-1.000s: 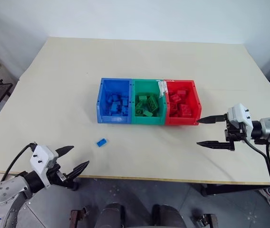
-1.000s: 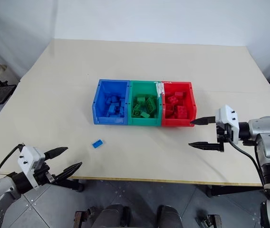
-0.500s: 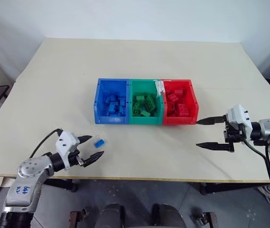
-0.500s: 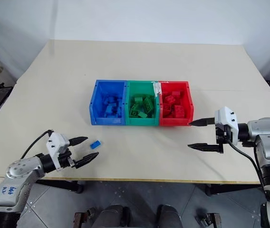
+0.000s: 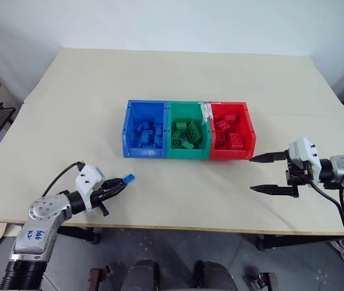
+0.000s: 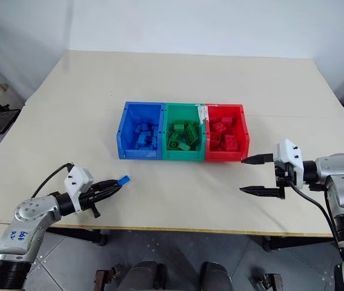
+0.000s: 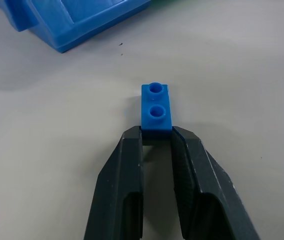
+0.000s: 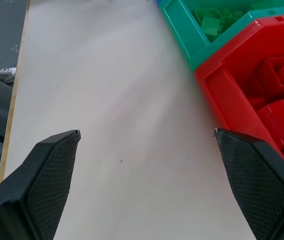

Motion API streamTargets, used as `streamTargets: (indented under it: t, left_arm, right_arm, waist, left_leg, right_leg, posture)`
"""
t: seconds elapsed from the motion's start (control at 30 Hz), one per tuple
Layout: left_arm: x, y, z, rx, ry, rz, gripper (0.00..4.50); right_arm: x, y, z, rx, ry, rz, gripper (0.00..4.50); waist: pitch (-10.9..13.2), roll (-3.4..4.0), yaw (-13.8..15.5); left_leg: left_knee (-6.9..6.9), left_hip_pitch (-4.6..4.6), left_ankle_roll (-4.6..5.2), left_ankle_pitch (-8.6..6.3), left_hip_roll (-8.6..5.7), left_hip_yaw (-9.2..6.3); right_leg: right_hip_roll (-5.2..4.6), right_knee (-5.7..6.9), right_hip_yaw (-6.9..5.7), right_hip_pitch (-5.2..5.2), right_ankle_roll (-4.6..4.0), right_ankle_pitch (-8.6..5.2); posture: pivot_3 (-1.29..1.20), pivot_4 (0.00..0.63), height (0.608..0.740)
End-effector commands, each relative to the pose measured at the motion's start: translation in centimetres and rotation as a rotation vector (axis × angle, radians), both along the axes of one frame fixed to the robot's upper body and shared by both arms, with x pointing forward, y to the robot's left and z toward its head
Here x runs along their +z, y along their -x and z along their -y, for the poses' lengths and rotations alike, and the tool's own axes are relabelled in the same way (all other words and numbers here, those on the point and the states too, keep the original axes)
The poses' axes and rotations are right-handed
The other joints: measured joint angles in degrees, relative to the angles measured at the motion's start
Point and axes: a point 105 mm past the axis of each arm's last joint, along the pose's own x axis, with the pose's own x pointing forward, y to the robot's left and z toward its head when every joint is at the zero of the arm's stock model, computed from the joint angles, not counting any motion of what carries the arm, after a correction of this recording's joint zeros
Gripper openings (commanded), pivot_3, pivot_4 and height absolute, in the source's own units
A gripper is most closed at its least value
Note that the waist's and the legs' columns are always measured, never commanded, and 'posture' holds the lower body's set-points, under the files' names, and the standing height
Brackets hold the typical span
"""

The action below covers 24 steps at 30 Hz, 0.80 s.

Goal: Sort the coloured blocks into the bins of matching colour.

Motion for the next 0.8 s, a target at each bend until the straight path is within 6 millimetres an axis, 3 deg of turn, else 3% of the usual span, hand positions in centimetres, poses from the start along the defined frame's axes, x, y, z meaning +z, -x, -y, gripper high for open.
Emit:
streamTargets:
  t: [0.03,0.2,0.27,0.4,0.47,0.63,0.8]
  left_arm:
    - [3.9,-1.1,3.0,-0.057,0.045,0.144,0.44]
    - [8.4,-4.3,5.3,-0.027,0.107,0.265,0.44]
    - [9.4,-5.4,5.9,-0.023,0.11,0.292,0.44]
    - [10.3,-9.5,6.0,0.102,0.08,0.327,0.44]
    - [10.2,-10.6,6.1,0.131,0.066,0.322,1.15]
    - [10.8,-11.2,6.8,0.111,0.06,0.36,2.67]
    - [12.1,-9.3,7.2,-0.005,0.071,0.4,4.14]
  right_arm:
    - [1.3,0.2,0.3,-0.006,0.004,0.054,4.5]
    - [1.2,0.2,0.2,-0.013,0.001,0.057,4.5]
    - [1.1,0.2,0.2,-0.016,-0.001,0.058,4.5]
    - [1.0,0.2,0.1,-0.026,-0.006,0.063,4.5]
    - [1.0,0.3,0.1,-0.03,-0.008,0.066,4.5]
    - [1.1,0.7,0.5,-0.051,-0.008,0.072,4.5]
    - [1.0,0.9,0.7,-0.062,-0.011,0.071,4.5]
  waist:
    - [0.0,-0.02,0.1]
    - [0.0,-0.06,0.1]
    - [0.0,-0.07,0.0]
    - [0.0,-0.09,0.1]
    - [0.0,-0.11,0.1]
    - [0.0,-0.14,0.1]
    - [0.1,-0.17,0.1]
  left_leg:
    - [0.03,-0.03,0.0,0.0,0.0,-0.03]
    - [0.07,-0.06,0.02,0.01,-0.05,-0.07]
    - [0.03,-0.02,0.03,0.02,-0.09,-0.02]
    - [0.03,-0.01,0.05,0.06,-0.07,0.08]
    - [0.04,-0.03,0.06,0.07,-0.07,0.1]
    - [0.0,-0.05,0.06,0.07,-0.08,0.09]
    - [0.04,-0.05,0.06,0.07,-0.07,0.09]
  right_leg:
    - [0.01,0.01,0.01,0.0,0.0,0.0]
    - [0.17,0.02,-0.07,0.03,0.03,0.02]
    - [0.21,0.04,-0.16,0.03,0.04,0.02]
    - [0.33,0.02,-0.27,0.01,0.05,0.03]
    - [0.37,0.02,-0.25,-0.02,0.09,0.05]
    - [0.37,0.03,-0.26,-0.06,0.12,0.06]
    - [0.37,0.02,-0.24,-0.05,0.13,0.07]
  posture:
    - [0.0,0.15,0.74]
    - [0.0,0.15,0.74]
    - [0.0,0.15,0.74]
    - [0.0,0.15,0.74]
    - [0.0,0.15,0.74]
    - [0.0,0.15,0.74]
    - [0.0,0.15,0.74]
